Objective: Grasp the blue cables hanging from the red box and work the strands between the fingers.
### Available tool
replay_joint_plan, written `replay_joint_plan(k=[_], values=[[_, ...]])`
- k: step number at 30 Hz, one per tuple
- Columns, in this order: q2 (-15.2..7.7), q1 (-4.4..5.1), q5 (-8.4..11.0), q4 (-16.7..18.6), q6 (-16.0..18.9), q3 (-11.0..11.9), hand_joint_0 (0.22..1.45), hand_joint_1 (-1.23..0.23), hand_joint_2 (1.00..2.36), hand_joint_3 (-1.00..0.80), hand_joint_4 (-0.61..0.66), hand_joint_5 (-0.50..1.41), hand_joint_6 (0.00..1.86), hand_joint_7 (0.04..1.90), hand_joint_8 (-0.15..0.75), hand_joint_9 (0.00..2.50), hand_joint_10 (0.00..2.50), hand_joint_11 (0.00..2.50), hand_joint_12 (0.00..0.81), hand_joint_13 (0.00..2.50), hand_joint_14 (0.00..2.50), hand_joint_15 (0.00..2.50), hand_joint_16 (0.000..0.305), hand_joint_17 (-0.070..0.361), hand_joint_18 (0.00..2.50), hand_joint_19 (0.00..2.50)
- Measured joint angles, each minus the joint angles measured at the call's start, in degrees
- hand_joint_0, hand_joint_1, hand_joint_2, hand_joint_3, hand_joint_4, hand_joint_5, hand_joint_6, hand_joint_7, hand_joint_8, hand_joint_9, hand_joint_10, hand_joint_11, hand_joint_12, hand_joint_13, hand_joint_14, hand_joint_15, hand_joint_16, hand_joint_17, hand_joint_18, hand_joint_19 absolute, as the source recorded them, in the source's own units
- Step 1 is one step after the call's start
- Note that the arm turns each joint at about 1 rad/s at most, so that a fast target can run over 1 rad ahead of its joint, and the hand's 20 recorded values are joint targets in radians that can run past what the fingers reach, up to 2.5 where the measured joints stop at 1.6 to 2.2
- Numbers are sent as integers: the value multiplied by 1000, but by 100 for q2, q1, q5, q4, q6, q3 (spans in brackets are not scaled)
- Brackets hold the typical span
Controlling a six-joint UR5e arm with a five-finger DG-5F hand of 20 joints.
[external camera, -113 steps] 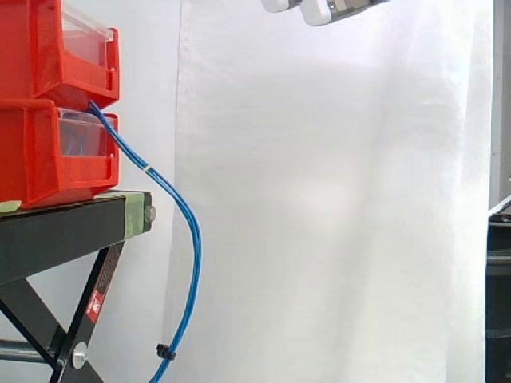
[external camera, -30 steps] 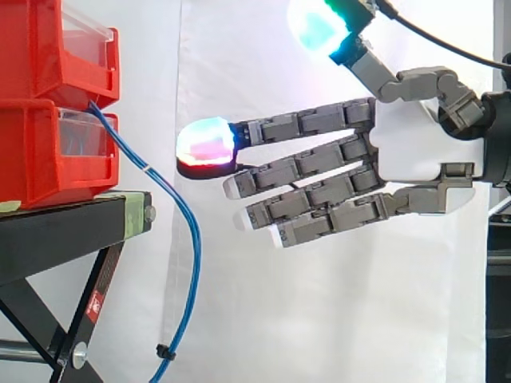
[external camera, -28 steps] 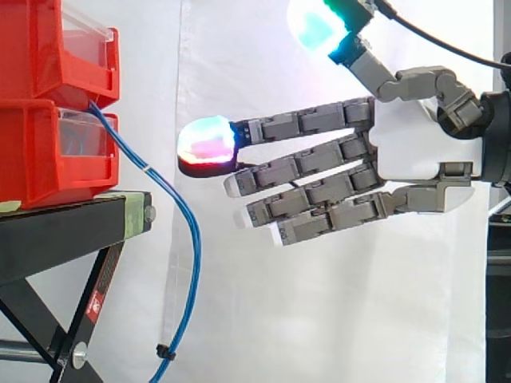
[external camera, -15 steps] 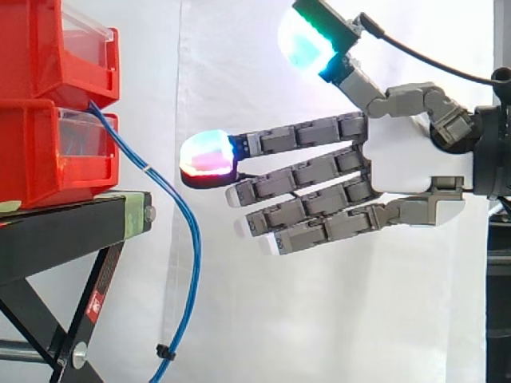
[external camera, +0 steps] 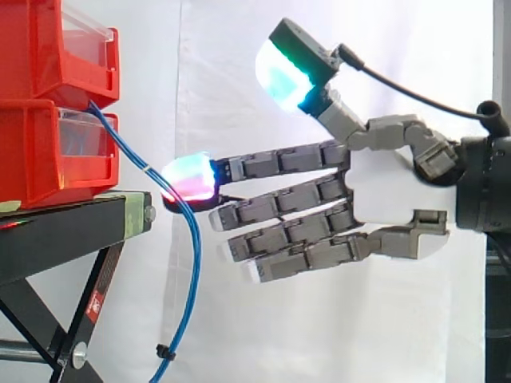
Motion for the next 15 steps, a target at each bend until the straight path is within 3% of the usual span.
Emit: replay_joint_plan(k=[8,15], values=[[-287,126,175,384,-14,88,634,-407,1000,-1000,111,-472,5,665,288,0,2,63,385,0,5,208,73,164,0,330],[-341,242,446,443,-124,149,635,-407,1000,-1000,111,-471,5,660,292,0,1,68,387,0,5,215,73,163,0,328]])
